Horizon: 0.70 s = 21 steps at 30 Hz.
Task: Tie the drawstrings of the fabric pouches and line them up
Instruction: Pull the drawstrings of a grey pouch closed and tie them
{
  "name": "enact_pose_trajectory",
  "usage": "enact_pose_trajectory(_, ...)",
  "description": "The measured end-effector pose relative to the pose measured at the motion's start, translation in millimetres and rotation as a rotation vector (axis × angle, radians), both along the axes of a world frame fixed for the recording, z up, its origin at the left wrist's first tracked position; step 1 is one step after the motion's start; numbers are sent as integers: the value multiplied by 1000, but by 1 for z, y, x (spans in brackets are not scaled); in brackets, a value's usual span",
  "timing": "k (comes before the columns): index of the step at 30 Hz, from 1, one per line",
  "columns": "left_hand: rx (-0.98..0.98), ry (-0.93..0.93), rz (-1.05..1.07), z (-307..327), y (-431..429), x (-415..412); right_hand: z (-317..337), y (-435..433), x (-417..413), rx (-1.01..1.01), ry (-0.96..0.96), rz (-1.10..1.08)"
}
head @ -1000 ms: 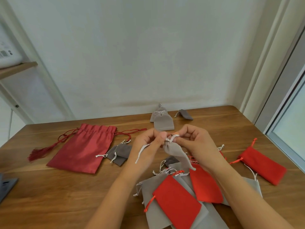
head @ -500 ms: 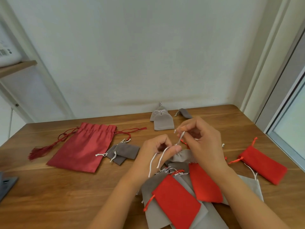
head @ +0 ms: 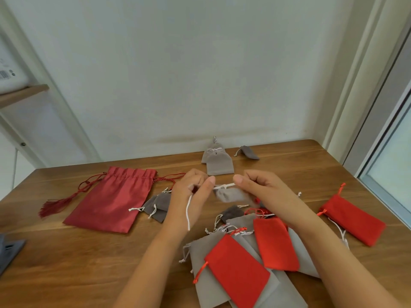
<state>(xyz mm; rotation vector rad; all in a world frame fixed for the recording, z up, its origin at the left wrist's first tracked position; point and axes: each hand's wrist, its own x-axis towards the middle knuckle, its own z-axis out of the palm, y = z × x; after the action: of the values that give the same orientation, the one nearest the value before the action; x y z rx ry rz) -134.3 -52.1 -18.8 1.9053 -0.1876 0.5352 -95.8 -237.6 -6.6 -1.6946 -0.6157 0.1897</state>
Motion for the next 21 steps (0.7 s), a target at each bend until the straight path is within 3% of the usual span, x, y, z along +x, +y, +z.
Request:
enact_pose_trajectory(4, -427, 171, -137, 11, -8, -2, -5, 7, 1, 122, 5, -88)
enact_pose_trajectory(7, -655, 196, -137, 15, -12, -2, -8, 11, 0, 67, -91, -107)
enact_pose_trajectory(12, -628, 331, -94, 18, -12, -1, -10, 7, 2, -11, -230, -116)
enact_pose_trajectory(21, -651, 439, -70, 14, 0, 1, -16, 9, 1, -24, -174, -72)
